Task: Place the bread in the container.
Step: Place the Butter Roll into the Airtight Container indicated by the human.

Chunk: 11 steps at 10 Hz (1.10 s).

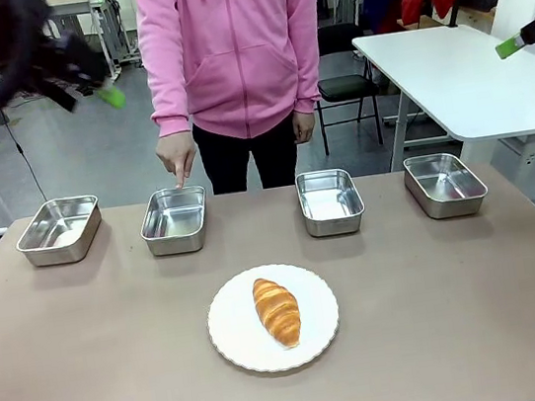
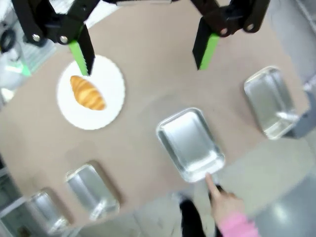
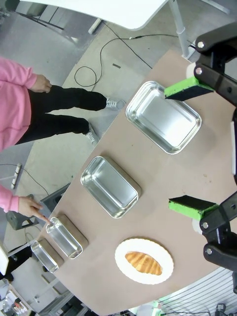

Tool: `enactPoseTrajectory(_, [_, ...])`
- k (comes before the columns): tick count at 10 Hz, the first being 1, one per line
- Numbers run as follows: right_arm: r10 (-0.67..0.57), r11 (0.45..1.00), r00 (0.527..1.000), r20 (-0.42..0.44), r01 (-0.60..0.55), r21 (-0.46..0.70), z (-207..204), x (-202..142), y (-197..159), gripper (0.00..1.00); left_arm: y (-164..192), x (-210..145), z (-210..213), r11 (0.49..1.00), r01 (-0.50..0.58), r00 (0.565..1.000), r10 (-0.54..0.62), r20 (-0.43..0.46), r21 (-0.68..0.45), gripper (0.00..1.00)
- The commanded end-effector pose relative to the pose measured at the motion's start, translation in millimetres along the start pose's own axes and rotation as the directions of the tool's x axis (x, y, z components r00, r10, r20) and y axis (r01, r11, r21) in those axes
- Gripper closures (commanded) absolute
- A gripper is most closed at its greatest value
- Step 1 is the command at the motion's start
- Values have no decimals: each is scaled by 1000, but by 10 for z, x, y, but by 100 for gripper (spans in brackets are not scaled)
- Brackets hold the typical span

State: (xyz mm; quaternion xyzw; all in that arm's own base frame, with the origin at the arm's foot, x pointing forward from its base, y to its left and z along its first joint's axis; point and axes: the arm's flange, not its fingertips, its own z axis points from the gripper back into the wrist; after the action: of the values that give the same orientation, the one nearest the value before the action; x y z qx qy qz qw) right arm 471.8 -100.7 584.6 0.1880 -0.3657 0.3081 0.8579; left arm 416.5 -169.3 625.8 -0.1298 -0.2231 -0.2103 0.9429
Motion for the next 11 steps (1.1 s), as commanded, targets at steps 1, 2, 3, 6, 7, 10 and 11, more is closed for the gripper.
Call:
enactPoseTrajectory(1, [-1, 1000, 1000, 14, 1, 9, -12, -3, 7, 0, -447, 252, -651, 974, -225, 972, 225, -70, 16, 0])
enactPoseTrajectory(2, [-1, 1000, 1000, 14, 1, 9, -12, -3, 7, 0, -717, 208, -980, 969, -246, 964, 247, -96, 20, 0])
enactPoseTrajectory(3, [-1, 1000, 1000, 14, 1, 9, -12, -3, 7, 0, -971, 170, -1245, 969, -236, 962, 244, -127, 70, 0])
enactPoseTrajectory(6, [-1, 1000, 1000, 14, 1, 9, -12, -3, 7, 0, -1120, -2, -1427, 970, -238, 958, 242, -154, 48, 0])
enactPoseTrajectory(7, [-1, 1000, 1000, 14, 1, 9, -12, -3, 7, 0, -1120, -2, -1427, 970, -238, 958, 242, -154, 48, 0])
enactPoseTrajectory(10, [-1, 1000, 1000, 14, 1, 9, -12, -3, 7, 0, -1180, 52, -1519, 968, -245, 954, 251, -162, 55, 0])
enactPoseTrajectory(11, [-1, 1000, 1000, 14, 1, 9, -12, -3, 7, 0, -1303, -179, -1581, 955, -280, 939, 293, -181, 93, 0])
